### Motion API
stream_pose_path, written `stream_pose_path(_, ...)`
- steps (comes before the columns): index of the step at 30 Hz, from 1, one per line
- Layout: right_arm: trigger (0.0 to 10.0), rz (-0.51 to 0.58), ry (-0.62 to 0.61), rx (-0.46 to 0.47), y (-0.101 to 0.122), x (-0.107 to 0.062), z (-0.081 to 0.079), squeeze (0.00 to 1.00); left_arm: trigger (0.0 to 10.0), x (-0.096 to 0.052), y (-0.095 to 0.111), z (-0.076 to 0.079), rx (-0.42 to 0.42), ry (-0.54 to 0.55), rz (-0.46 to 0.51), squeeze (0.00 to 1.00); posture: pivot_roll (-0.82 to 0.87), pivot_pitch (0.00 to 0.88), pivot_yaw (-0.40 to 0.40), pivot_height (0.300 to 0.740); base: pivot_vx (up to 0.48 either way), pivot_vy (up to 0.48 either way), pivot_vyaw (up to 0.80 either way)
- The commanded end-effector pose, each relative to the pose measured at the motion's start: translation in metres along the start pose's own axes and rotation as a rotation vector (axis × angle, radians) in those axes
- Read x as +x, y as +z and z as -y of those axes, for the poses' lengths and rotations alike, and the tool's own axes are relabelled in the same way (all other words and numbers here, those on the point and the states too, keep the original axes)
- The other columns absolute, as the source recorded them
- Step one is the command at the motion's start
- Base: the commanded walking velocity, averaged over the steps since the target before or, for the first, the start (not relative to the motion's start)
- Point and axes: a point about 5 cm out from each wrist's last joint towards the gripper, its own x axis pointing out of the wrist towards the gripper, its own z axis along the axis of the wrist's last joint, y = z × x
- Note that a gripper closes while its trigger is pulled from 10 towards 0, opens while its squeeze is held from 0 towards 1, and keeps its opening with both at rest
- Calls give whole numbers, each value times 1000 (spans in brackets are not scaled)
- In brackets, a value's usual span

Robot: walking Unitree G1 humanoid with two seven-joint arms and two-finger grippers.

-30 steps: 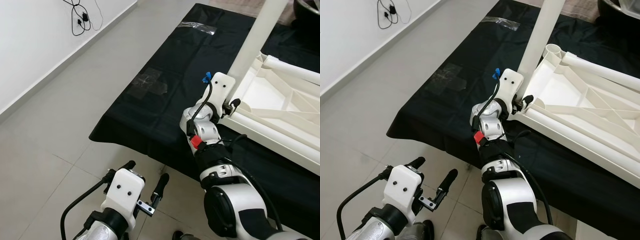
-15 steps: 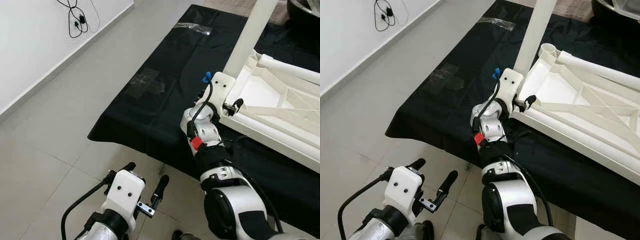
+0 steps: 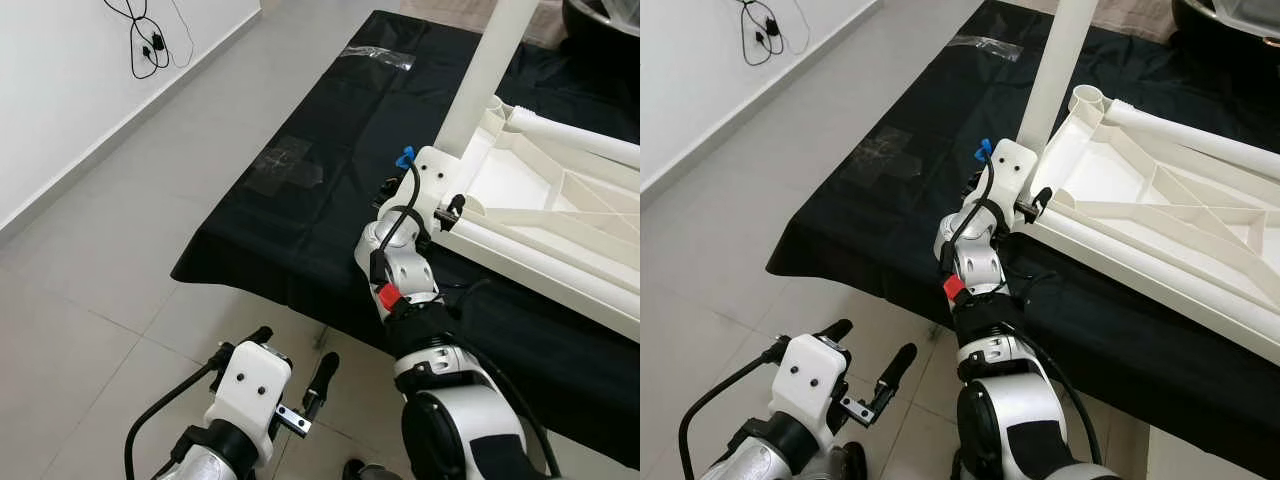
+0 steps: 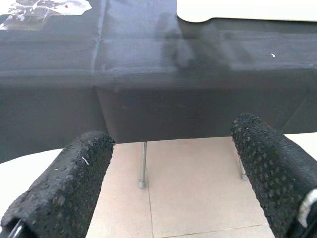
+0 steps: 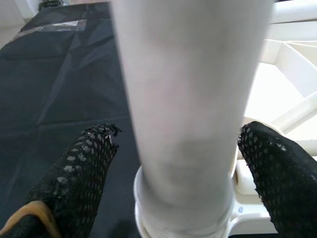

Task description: Building children table

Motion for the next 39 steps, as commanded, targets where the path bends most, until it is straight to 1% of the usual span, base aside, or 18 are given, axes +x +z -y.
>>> stream_pose_path(1, 10000, -20, 22, 0, -5, -5, -2, 0, 10000, -1, -4, 2, 4, -7, -21, 0, 96, 233, -74, 740, 0, 0, 0)
stream_pose_path(4, 10000, -25, 51, 5, -6, -8, -2, 0, 10000, -1, -4, 2, 5, -6, -20, 0, 96, 233, -73, 740, 0, 0, 0)
stream_pose_path(8, 10000, -25, 58, 5, -7, -8, -2, 0, 10000, -1, -4, 1, 5, -4, -19, 0, 96, 237, -73, 740, 0, 0, 0)
stream_pose_path(11, 10000, -38, 108, 15, -8, -11, -5, 0, 10000, -1, -4, 1, 5, -4, -20, 0, 97, 240, -72, 740, 0, 0, 0)
stream_pose_path(14, 10000, -37, 123, 12, -8, -12, -5, 0, 10000, -1, -5, 1, 4, -2, -21, 0, 96, 240, -72, 740, 0, 0, 0)
stream_pose_path(25, 10000, -38, 155, -14, -12, -18, 1, 0, 10000, 0, -5, 0, 5, -1, -22, 0, 92, 240, -70, 740, 0, 0, 0)
stream_pose_path(30, 10000, -53, 203, -25, -17, -23, 3, 0, 10000, 1, -6, 0, 6, 1, -21, 0, 93, 241, -71, 740, 0, 0, 0)
stream_pose_path(39, 10000, -53, 224, -47, -20, -28, 11, 0, 10000, 1, -6, -1, 8, 1, -21, 0, 90, 239, -70, 740, 0, 0, 0)
